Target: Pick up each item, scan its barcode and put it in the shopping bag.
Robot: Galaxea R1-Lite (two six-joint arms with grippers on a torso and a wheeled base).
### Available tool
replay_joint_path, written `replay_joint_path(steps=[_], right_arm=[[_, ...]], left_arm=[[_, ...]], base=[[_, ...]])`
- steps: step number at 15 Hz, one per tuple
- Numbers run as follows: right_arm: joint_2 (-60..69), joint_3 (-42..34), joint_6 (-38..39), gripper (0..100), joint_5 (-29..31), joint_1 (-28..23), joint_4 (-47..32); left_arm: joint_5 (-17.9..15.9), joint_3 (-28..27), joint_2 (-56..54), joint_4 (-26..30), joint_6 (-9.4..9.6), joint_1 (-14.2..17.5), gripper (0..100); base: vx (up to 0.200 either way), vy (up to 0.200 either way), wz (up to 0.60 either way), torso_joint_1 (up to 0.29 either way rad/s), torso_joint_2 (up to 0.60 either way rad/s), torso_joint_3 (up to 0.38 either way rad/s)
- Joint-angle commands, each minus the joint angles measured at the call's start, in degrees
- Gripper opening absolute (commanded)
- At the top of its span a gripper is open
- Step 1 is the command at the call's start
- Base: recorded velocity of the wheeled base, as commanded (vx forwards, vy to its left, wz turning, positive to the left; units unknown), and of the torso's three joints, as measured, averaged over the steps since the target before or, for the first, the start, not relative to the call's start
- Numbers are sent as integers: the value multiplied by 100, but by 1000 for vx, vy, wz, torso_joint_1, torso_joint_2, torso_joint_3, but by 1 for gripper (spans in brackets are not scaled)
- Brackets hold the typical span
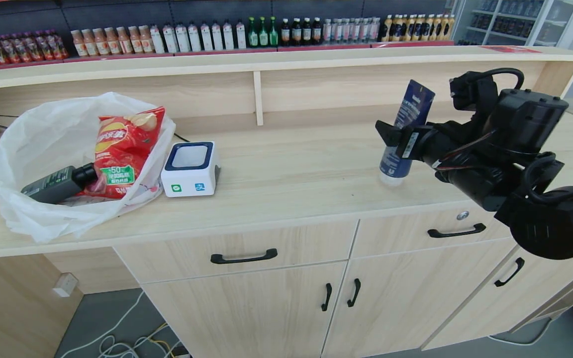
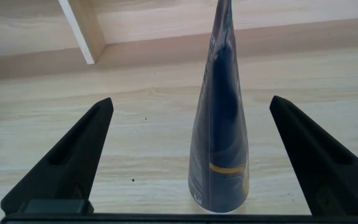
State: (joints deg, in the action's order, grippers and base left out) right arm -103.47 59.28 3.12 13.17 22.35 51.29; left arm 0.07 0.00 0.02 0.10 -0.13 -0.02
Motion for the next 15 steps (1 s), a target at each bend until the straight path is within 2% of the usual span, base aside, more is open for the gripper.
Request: replay_joint_path(steps=[1,9,11,15], right_arm=[[-120,-22,39,100,-7,-2,75],[-402,-435,198,100,2,7,866],[-472,-752,189,100,37,-11,1323],[-657,-699,198,100,-16,-116,1446]], left_arm=[[1,0,-2,-1,-4,2,100],[1,0,-2,-1,-4,2,100],[1,0,-2,-1,-4,2,100],[1,0,-2,-1,-4,2,100]], base=[[0,0,0,0,0,0],[0,0,0,0,0,0],[0,0,0,0,0,0],[0,0,0,0,0,0]])
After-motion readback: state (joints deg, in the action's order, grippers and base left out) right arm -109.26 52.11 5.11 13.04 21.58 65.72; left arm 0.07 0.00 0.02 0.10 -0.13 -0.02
